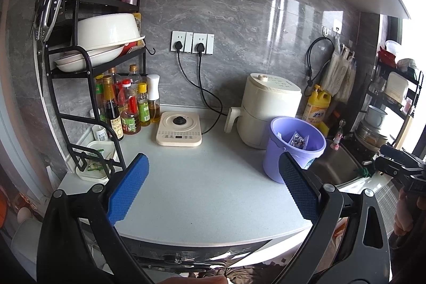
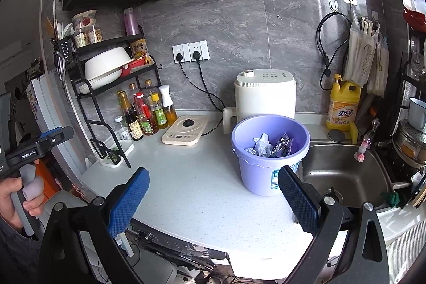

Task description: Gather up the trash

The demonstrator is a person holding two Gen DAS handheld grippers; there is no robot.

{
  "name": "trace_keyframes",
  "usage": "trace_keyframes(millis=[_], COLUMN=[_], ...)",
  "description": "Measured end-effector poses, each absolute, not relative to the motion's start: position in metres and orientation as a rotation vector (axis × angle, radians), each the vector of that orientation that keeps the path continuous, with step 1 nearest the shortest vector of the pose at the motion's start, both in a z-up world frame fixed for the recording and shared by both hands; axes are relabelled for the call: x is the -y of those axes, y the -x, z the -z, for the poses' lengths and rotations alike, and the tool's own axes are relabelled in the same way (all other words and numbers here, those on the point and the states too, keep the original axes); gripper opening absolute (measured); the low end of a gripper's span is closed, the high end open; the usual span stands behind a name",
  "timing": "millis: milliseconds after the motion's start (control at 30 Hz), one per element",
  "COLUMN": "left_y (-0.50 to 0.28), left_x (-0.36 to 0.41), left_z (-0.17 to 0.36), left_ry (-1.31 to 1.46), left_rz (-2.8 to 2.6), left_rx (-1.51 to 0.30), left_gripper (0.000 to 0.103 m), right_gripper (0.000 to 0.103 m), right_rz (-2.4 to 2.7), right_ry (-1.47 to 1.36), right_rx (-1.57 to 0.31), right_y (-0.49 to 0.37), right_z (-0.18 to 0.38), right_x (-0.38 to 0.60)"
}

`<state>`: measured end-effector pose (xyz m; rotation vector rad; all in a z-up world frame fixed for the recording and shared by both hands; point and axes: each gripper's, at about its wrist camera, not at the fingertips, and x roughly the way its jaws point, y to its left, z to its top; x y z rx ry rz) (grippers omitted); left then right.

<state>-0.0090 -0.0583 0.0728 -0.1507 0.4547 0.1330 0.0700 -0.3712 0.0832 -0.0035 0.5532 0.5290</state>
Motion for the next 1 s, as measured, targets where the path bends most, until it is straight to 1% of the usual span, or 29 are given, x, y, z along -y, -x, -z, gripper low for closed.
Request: trace_keyframes(millis=[600,1000], left_y=[0.017,0.023], left_x=[0.054,0.064], left_z=[-0.074,-0.076], left_ry=[0.152,0.137], left_rz=[-0.139,-0.123], left_rx=[-0.44,-0.433], left_gripper=[0.097,0.097], right_gripper=[0.095,0.095], right_rz=[-0.542,-0.535], right_ry=[0.037,0.031], right_rx=[-0.558,-0.554], right_y=[-0.066,-0.057], right_z=[-0.082,-0.084], right_x=[0.363,0.371])
